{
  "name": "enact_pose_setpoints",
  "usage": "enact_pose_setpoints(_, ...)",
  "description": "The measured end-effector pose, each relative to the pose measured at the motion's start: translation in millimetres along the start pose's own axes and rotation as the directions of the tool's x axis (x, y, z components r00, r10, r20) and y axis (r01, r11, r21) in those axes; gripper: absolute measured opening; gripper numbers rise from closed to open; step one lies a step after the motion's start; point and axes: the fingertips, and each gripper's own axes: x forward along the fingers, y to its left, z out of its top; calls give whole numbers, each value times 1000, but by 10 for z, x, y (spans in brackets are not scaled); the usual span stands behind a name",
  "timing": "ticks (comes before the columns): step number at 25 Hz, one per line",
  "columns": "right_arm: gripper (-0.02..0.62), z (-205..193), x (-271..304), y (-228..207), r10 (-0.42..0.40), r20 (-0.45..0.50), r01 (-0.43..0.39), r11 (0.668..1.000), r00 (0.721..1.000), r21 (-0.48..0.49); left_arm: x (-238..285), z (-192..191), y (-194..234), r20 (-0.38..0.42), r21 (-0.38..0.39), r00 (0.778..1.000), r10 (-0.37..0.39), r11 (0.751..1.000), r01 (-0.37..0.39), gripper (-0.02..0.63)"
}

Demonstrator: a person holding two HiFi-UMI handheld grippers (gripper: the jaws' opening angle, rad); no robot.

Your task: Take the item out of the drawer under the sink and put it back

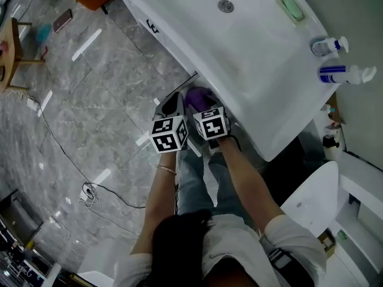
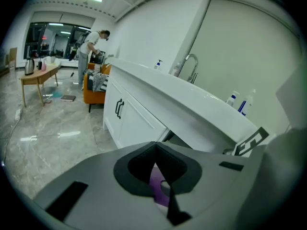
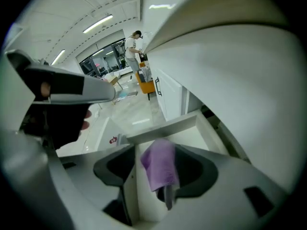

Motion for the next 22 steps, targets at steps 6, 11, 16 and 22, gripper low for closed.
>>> enact_pose_setpoints(6, 256, -203, 272, -89, -6, -9, 7, 1000, 1000, 30, 137, -77, 13, -12, 36, 1000, 0, 999, 1, 5)
enact_pose_setpoints(11, 261, -356, 437, -167, -24, -29, 25, 999, 999, 22, 280, -119, 69, -25, 39, 999, -21, 999, 22, 5)
enact_pose_setpoints(16, 261, -366, 599, -145, -26, -45, 26, 1000, 999, 13, 296, -120, 169, -8, 31, 1000, -8, 999, 8, 5)
enact_pose_setpoints(22, 259, -429, 759, -210, -57, -50, 57, 998, 997, -7, 343, -172, 160, -14, 45, 1000, -25, 999, 26, 5)
